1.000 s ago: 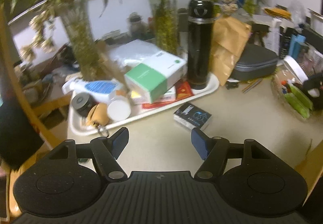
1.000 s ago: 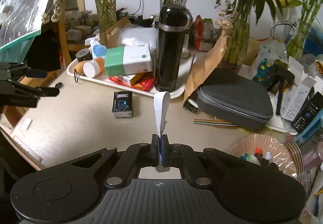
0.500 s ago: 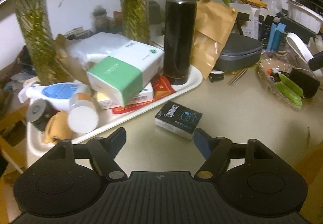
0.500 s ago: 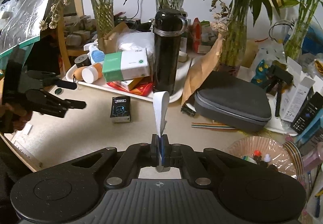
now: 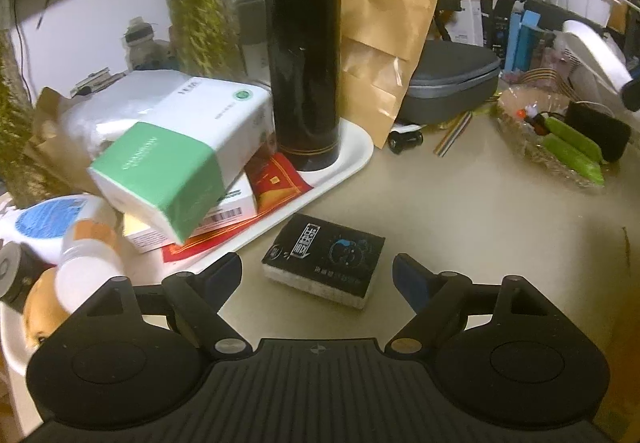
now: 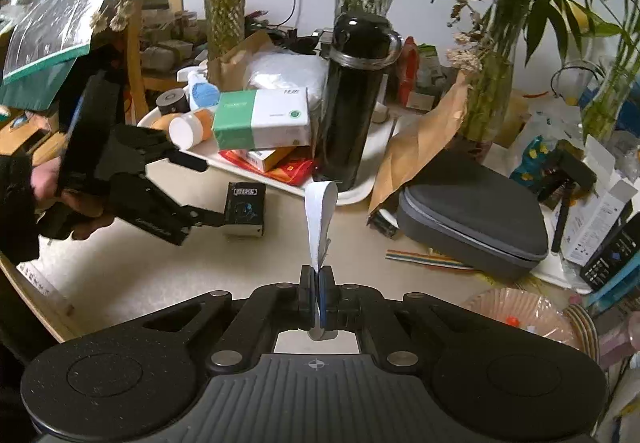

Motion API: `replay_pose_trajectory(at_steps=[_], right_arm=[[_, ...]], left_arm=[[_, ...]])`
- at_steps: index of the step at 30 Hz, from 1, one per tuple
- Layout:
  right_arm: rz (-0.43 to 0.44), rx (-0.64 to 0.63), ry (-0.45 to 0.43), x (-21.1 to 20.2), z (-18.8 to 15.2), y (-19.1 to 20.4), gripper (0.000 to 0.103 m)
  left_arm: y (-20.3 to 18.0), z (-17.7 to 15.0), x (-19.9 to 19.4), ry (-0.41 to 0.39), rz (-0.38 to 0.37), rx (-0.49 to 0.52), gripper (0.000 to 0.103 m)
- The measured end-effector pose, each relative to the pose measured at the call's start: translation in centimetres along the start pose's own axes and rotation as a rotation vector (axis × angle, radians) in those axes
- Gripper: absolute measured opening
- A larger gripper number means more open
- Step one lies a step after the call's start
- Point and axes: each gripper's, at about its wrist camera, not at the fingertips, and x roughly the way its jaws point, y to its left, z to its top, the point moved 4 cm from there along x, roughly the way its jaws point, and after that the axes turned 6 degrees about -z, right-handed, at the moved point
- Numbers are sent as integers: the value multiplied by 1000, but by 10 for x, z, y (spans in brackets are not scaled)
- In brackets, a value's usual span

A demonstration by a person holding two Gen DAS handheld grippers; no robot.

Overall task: Organize soft objects
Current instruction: 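Close the left gripper on the black tissue pack and lift it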

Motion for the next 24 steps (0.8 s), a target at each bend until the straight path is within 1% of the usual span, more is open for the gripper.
replay_pose_trajectory(at_steps=[5,8,11,13,14,15,18,19,20,24], right_arm=[[1,-31,1,2,1,6,5],[7,-38,-2,3,2,8,5],[8,-50,-2,4,3,11,5],[13,-58,0,5,2,12,5],[13,-62,3,5,2,13,5],[12,-67,3,5,1,13,5],[12,-71,5,6,1,12,5],[9,-71,5,6,1,12,5],[7,-70,7,7,0,12,5],[6,-63,18,10,-1,11,5]], left_arm=[[-1,1,20,11,0,18,84],[2,1,31,15,-2,9,84],[6,0,40,18,-10,-9,89],[6,-2,46,39,-17,-5,89],[5,-4,50,55,-21,1,91],[6,-5,49,38,-22,-2,91],[8,-5,48,48,-33,-16,87],[7,-5,47,49,-32,-8,84],[5,-5,45,45,-37,9,77],[-1,-5,35,64,-8,79,75]])
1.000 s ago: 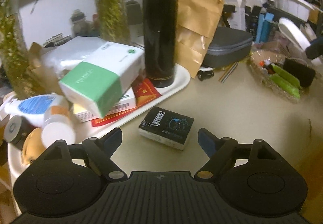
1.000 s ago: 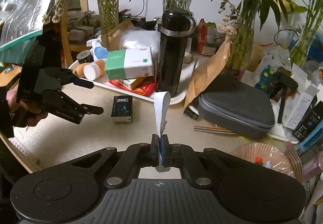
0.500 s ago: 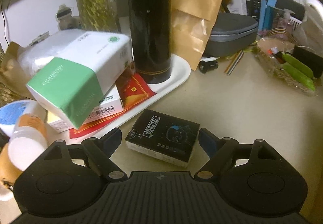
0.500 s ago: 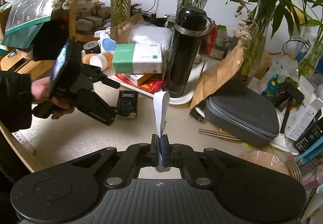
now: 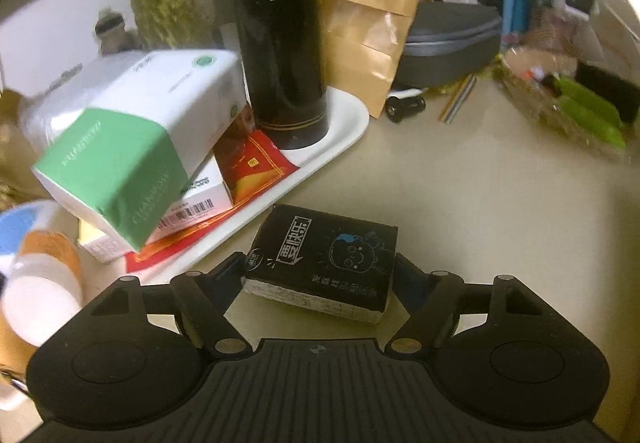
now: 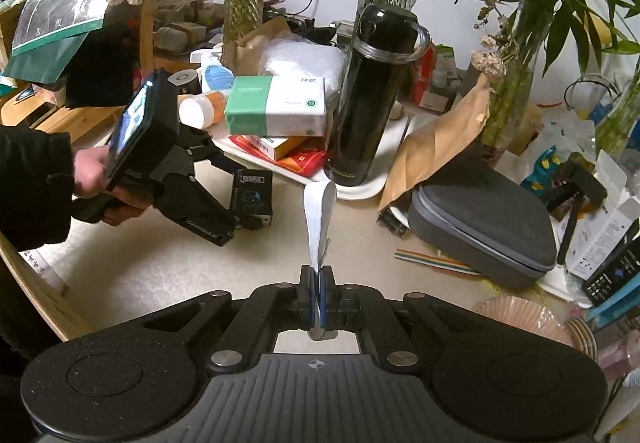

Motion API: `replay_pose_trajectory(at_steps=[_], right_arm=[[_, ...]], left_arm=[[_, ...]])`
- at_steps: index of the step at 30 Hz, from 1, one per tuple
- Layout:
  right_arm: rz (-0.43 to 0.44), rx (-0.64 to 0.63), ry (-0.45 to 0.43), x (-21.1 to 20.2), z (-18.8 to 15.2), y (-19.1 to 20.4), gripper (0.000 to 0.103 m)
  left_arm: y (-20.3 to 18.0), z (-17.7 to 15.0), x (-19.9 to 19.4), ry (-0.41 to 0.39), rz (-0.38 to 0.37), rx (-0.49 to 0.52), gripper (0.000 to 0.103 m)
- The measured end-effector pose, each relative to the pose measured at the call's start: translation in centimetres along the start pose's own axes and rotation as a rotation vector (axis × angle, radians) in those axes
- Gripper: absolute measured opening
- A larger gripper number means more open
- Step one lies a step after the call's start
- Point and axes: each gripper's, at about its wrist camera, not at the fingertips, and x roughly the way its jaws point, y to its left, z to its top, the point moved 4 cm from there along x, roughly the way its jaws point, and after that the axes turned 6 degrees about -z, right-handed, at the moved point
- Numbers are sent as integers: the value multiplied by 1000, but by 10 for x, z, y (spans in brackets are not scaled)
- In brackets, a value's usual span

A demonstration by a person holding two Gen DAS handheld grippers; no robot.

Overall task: Organize soft objects
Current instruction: 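Close the left gripper on the black tissue pack and lift it, then carry the tissue pack and strap over the box and open both grippers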

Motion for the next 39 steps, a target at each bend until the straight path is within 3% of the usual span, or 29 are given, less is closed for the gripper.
replay_pose_trajectory(at_steps=[11,20,29,39], right_arm=[[-16,21,22,3,-3,-1,5],[-14,19,15,-3,-3,4,5],[1,43,-7,-23,-9,4,5],[32,91,-50,-53,-19,5,5]], left_arm=[[18,5,-65,-46,84,-77,75],[6,3,-123,-76,176,-141,75],[-15,3,-168,-136,200,-206,75],[-39,-3,-190,-159,223,-195,75]])
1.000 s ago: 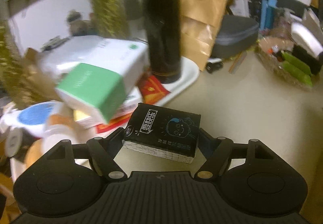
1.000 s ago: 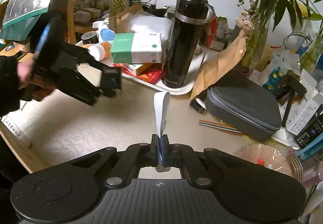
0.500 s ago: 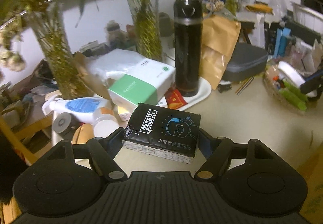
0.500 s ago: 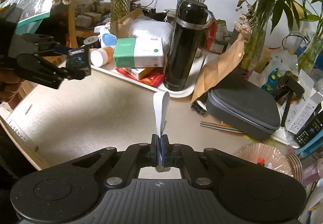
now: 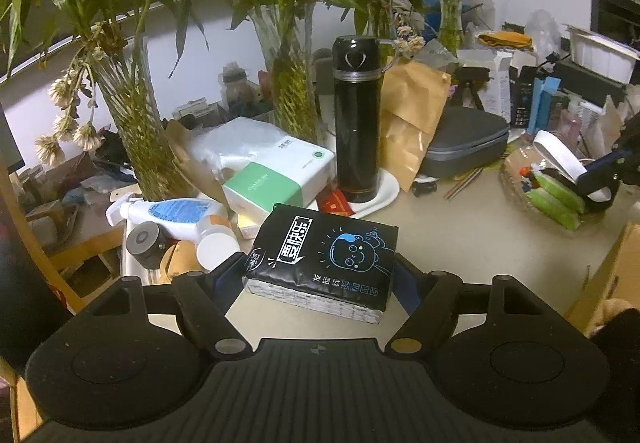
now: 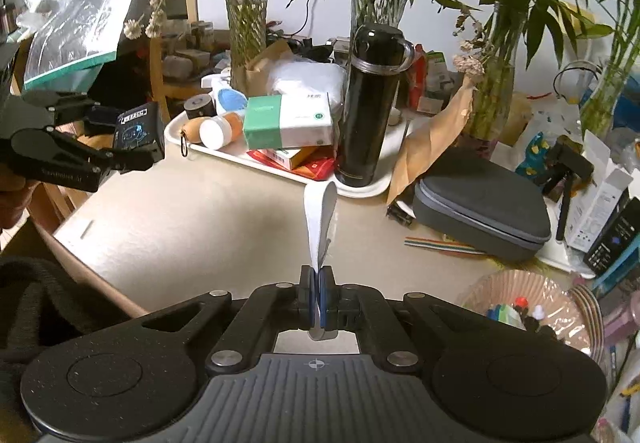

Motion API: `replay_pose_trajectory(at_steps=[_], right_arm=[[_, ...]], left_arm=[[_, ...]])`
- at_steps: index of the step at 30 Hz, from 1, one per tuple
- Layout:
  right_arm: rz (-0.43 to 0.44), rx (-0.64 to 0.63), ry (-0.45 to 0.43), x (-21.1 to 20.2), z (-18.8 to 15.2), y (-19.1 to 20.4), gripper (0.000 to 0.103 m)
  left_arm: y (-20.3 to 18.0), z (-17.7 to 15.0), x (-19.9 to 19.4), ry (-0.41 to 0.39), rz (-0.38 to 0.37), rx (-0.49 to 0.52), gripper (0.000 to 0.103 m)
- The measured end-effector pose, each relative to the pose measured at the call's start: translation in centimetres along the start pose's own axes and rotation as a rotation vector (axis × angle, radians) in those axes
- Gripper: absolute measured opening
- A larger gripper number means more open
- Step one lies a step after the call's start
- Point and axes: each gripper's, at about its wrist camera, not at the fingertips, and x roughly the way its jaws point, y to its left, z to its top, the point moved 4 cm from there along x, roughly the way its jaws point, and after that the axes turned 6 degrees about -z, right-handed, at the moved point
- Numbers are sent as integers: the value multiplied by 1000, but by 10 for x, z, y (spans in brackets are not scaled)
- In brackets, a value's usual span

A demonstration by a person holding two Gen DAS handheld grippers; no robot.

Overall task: Organize soft objects
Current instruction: 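Carry the tissue pack and strap over the box and open both grippers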

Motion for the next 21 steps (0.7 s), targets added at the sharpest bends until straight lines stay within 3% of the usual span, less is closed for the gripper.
replay_pose_trajectory(at_steps=[12,21], right_arm=[[94,34,-60,-47,-23,14,5],[204,38,-35,-72,-53,39,5]], left_arm=[[-17,-13,-33,-33,0,-5,75],[-20,-20,-53,-72,3,-47,75]])
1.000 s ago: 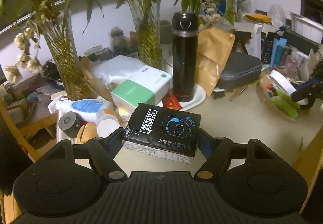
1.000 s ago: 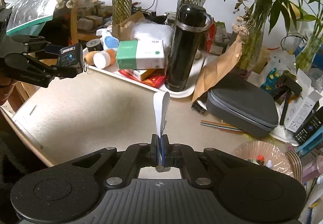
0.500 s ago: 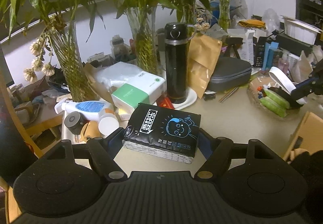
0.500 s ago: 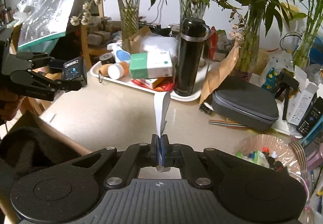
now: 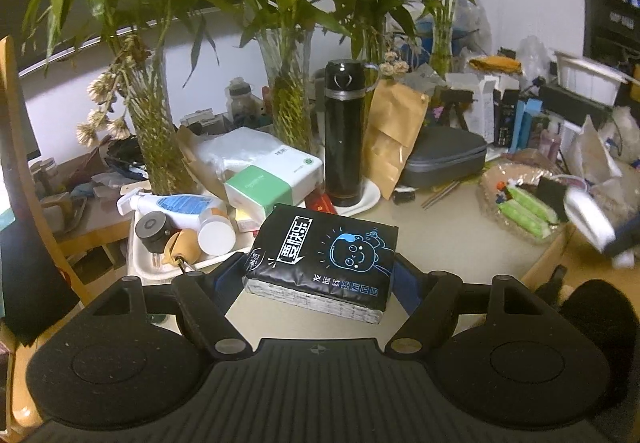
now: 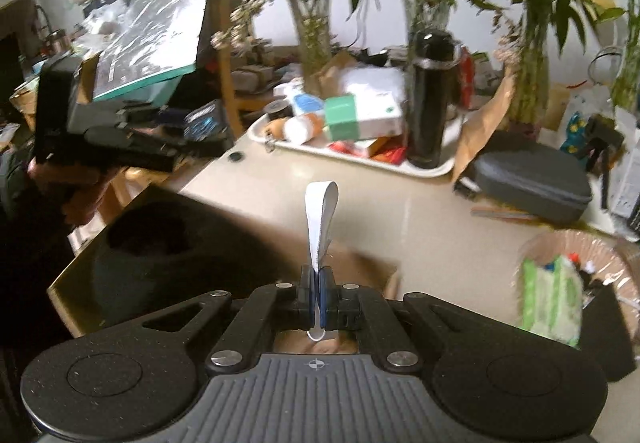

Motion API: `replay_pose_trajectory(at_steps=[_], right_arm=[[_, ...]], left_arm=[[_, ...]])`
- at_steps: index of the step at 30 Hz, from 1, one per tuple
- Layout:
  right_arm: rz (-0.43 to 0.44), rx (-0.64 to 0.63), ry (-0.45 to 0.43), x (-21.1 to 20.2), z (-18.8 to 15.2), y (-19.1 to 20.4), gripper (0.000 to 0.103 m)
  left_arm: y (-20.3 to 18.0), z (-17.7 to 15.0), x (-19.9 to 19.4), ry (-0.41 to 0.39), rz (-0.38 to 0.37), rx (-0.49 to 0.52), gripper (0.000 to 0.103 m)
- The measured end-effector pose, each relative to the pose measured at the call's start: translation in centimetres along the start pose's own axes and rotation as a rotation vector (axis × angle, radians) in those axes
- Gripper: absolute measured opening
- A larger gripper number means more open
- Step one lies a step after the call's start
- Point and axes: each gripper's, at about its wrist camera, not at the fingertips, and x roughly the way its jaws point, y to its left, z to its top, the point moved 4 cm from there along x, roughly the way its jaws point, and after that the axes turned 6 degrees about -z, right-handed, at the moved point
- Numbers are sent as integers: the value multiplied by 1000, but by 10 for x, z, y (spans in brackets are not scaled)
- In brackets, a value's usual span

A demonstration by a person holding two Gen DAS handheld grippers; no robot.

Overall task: Organize soft objects
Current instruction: 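Carry the tissue pack and strap over the box and open both grippers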

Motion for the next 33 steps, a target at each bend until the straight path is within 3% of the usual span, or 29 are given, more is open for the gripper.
replay_pose_trajectory(at_steps=[3,5,7,9,12,17,21,26,33], right_arm=[[36,-20,33,-1,-12,12,6],[42,-45,35,-3,-17,20,29],[33,-59,-5,-9,-17,22,89],[12,-45,-70,-18,-12,18,103],[-7,40,-133,-28,-5,3,103],[-127,156,-151,-26,1,-22,103],[-109,253,-176,-32,1,-36,103],[-165,268,-213,-36,2,-41,103],[-142,315,-256,-43,5,-49,103]], left_arm=[[-2,-1,-9,-26,-2,-17,75],[-4,-1,-15,-45,-12,-25,75],[-6,0,-21,-57,-12,-30,75],[-9,3,-30,-77,-16,-29,75],[-18,10,-45,-100,-27,-13,75],[-41,21,-69,-118,-74,40,75],[-66,27,-76,-109,-131,93,75],[-97,27,-74,-82,-212,181,75],[-147,16,-59,-21,-346,333,76]])
